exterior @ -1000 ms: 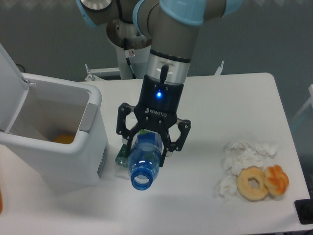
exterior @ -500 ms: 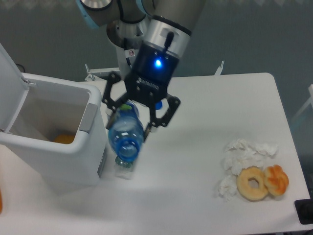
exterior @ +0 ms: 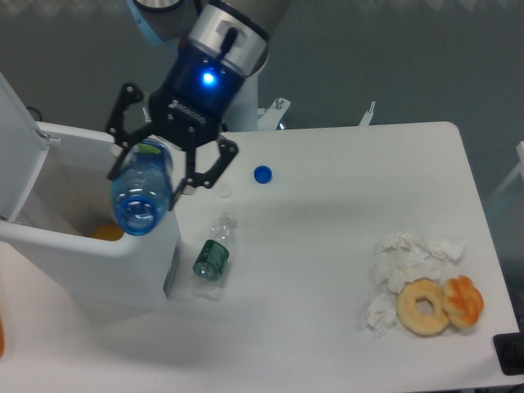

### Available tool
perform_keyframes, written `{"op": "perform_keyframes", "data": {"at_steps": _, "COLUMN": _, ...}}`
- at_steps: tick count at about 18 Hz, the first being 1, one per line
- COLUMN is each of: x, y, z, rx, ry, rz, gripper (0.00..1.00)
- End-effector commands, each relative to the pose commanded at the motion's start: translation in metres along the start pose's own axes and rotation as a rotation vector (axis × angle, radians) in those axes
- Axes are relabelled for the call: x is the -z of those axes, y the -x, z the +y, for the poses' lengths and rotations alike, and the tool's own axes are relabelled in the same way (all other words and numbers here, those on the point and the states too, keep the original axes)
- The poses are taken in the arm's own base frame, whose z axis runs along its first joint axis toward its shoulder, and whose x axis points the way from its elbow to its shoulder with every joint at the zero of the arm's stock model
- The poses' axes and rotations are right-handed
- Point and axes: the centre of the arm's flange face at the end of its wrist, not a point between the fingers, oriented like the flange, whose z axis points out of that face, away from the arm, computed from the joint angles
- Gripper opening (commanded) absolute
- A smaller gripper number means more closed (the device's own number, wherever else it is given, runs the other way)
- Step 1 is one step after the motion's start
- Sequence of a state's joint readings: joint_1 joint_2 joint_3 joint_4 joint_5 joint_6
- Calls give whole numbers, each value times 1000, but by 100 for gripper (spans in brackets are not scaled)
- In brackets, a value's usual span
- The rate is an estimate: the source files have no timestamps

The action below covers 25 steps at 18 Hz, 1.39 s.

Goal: Place the plastic bottle in the trash can
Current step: 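Lift the bottle and carry it over the white trash bin, then lower the held bottle into the bin opening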

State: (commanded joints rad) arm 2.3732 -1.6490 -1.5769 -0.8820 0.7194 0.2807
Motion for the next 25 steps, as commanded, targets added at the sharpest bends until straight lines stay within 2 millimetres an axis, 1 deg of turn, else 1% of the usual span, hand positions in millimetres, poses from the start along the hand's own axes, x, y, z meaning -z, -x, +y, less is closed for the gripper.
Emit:
{"op": "perform_keyframes", "data": {"at_steps": 1, "x": -4, "y": -4, "z": 1, "rx": -6, "ry": 6, "rz": 8, "gripper": 75}}
{"op": "perform_keyframes", "data": {"at_steps": 3, "x": -6, "y": -8, "z": 1, "rx": -12, "ry": 7, "rz": 12, "gripper": 75}}
{"op": "perform_keyframes", "data": {"at_steps": 6, "x": -11, "y": -9, "z": 2, "rx": -18, "ry": 13, "rz": 25, "gripper": 74}}
{"op": "perform_keyframes", "data": {"at_steps": 9, "x": -14, "y": -11, "z": 4, "rx": -15, "ry": 5, "rz": 77, "gripper": 74}}
{"op": "perform_keyframes", "data": {"at_steps": 12, "x": -20, "y": -9, "z": 13, "rx": -23, "ry": 16, "rz": 83, "gripper": 74}}
{"op": "perform_keyframes", "data": {"at_steps": 25, "x": -31, "y": -6, "z": 17, "rx": -50, "ry": 30, "rz": 94, "gripper": 75}}
